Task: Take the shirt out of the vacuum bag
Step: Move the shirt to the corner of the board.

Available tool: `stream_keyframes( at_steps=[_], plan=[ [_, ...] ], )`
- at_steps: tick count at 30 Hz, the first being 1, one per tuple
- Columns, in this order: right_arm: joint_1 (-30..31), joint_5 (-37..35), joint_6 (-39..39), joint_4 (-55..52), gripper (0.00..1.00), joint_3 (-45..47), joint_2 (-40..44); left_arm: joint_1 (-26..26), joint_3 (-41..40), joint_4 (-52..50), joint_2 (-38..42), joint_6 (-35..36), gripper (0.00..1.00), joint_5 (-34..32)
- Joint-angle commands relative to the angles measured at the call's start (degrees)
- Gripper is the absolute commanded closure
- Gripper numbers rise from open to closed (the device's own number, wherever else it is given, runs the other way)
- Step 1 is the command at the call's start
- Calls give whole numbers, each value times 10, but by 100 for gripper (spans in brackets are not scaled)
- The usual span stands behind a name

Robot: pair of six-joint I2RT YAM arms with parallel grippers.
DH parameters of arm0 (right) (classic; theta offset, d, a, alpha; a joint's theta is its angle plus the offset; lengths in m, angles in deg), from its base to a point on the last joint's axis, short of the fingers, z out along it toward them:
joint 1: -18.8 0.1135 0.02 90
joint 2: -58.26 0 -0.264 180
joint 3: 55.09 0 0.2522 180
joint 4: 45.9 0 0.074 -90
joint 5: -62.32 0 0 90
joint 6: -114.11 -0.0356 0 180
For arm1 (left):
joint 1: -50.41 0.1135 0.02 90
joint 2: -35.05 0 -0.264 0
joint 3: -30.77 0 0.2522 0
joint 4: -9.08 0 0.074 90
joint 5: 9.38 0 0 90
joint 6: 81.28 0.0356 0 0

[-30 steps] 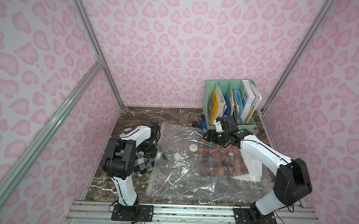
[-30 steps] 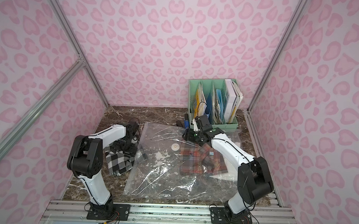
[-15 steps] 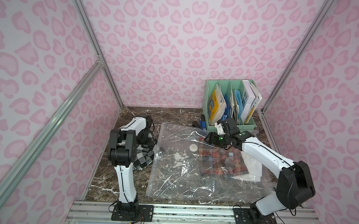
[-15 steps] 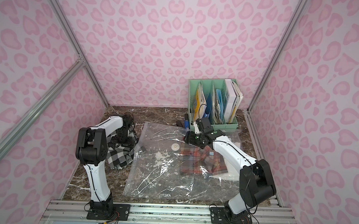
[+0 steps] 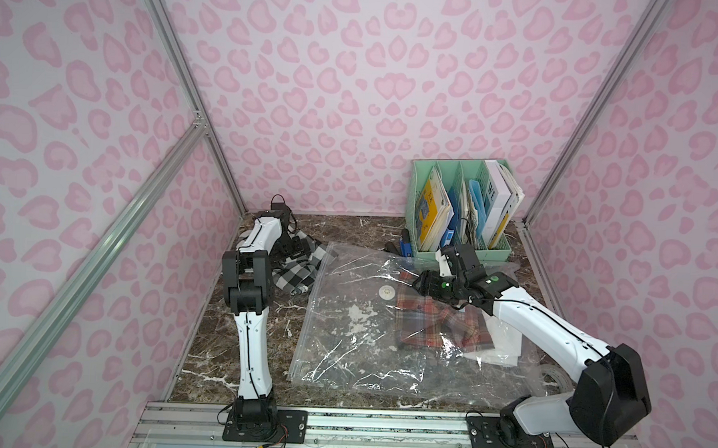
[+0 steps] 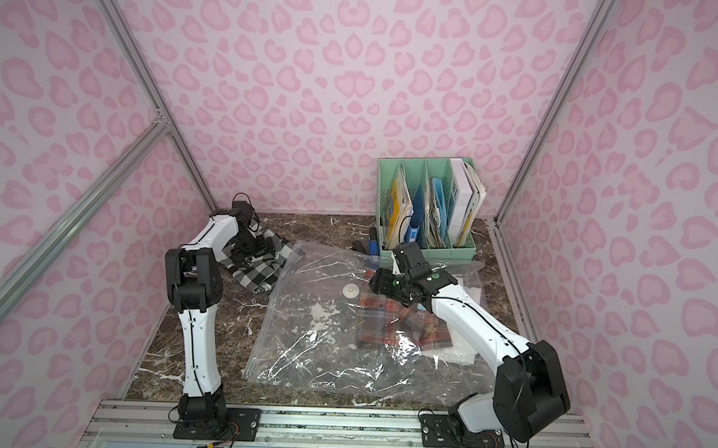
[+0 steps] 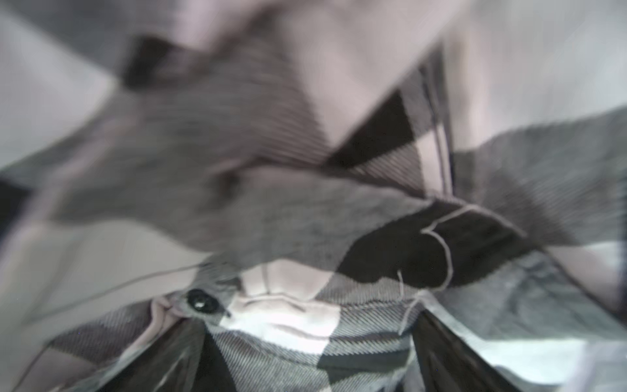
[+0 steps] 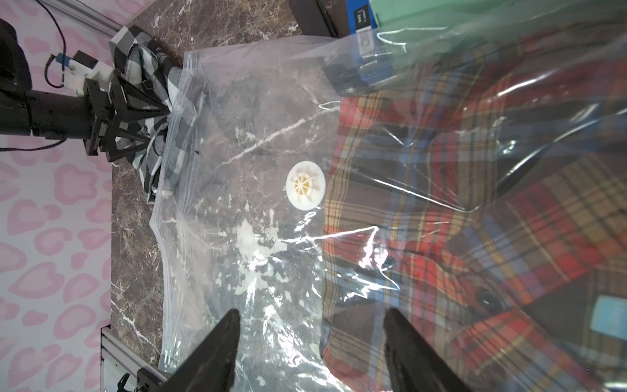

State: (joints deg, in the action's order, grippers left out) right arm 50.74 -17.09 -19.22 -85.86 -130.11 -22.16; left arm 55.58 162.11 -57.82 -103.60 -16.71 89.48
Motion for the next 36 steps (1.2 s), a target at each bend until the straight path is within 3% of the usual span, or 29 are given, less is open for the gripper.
stream_keyframes(
  at_steps=[1,5,8,21,26,30,36],
  plan=[
    [9,-32,-26,-17,32,11,18,13,4,111,-41,-66,2,84],
    [19,-50,-44,-24,32,19,36,20,54,90,-72,-78,2,75],
    [26,-61,-52,-25,32,24,42,23,48,71,-60,-52,3,44],
    [29,-71,-58,9,32,52,24,52,-316,187,121,-5,2,31],
    [29,-69,-51,18,32,52,16,38,-411,223,199,-19,2,82],
    [29,-68,-47,19,32,47,9,13,-372,177,259,9,2,47],
    [29,-63,-43,18,32,43,13,-26,-214,52,259,108,2,-140]
  ],
)
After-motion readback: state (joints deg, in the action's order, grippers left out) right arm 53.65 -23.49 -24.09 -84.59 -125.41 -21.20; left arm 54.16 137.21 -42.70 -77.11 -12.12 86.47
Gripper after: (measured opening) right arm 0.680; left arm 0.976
